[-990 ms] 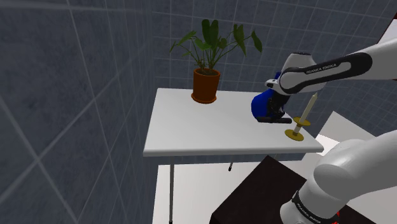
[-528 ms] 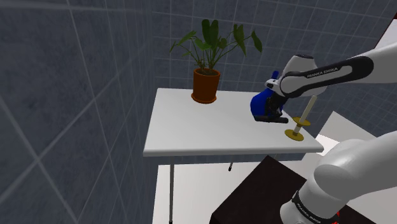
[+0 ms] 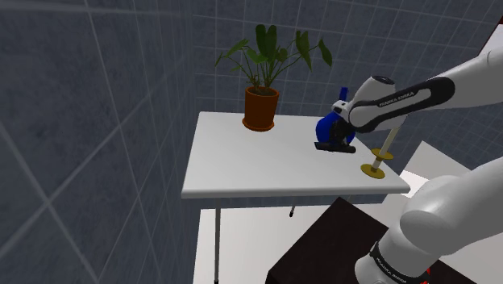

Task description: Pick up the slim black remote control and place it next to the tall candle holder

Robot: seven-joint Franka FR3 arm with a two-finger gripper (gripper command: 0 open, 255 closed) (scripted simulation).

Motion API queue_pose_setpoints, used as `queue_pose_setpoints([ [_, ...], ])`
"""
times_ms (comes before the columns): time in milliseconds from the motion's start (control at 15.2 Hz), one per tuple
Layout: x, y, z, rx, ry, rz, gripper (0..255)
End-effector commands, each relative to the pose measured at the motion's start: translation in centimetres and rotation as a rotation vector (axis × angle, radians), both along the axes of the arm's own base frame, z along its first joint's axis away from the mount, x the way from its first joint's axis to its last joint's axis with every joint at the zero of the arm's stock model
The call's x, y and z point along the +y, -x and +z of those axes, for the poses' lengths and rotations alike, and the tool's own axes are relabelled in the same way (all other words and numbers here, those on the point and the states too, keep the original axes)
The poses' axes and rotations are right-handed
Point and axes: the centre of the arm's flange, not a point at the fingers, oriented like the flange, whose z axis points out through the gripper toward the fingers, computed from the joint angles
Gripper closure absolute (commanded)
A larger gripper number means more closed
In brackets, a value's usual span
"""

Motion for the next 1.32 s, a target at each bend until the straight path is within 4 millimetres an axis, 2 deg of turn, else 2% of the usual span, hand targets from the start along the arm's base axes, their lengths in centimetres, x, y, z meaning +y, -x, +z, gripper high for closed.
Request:
queue_pose_setpoints([
  [0,0.6,2.1,-4.1,0.227,-0.087,-0.014,255],
  [66,0.6,2.1,-4.1,0.227,-0.087,-0.014,255],
  [132,-0.6,-1.1,0.6,-0.104,0.057,0.0,255],
  [198,-0.6,-1.1,0.6,-0.104,0.057,0.0,0],
  [330,4.0,-4.9,2.1,0.035,0.198,-0.186,0],
  [396,4.7,-5.6,2.2,0.055,0.218,-0.213,0],
  [858,3.1,-6.3,-1.4,0.055,0.218,-0.213,0],
  [1254,3.1,-6.3,-1.4,0.055,0.218,-0.213,0],
])
